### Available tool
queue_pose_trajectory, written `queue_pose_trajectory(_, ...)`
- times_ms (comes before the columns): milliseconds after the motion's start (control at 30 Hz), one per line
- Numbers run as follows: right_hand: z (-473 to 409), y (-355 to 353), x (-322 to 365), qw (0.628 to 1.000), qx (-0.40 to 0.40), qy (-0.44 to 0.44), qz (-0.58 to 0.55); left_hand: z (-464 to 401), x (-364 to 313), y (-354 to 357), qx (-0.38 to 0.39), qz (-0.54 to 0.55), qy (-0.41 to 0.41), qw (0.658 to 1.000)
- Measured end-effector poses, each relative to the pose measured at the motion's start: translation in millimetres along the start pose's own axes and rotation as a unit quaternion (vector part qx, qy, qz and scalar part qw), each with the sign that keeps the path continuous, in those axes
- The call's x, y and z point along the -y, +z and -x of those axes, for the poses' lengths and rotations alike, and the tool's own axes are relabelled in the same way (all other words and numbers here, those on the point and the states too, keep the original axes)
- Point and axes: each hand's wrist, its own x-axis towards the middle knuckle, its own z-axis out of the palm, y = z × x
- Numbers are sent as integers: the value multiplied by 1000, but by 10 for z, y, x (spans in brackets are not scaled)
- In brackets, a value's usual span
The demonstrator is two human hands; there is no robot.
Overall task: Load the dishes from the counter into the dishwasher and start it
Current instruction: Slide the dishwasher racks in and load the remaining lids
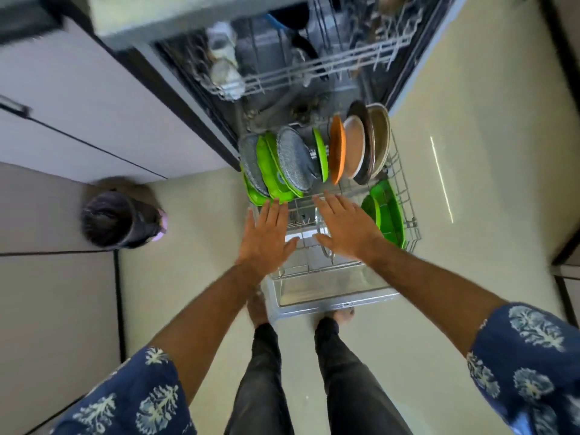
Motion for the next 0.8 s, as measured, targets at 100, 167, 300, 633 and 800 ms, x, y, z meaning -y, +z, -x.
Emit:
queue_pose_trajectory(100, 332, -426, 372, 998, -21, -35, 44, 524, 93, -503, -40, 5, -25, 999)
queue_pose_trajectory(167, 491, -638, 629, 996, -44, -50, 66, 852, 143, -744, -68, 5, -34, 997)
queue_pose_trajectory(300, 753, -1056, 1408, 989, -89, -91, 79, 1698, 411, -1062, -86, 10, -82, 993)
queue_pose_trajectory(633, 1268, -1362, 4235, 939, -154, -258, 166, 4339, 1958, -1087, -211, 34, -257, 942)
queue_pose_trajectory(800, 1443, -1265, 5738, 906, -165, -350, 174, 5703, 2734, -887, -198, 25, -369, 908)
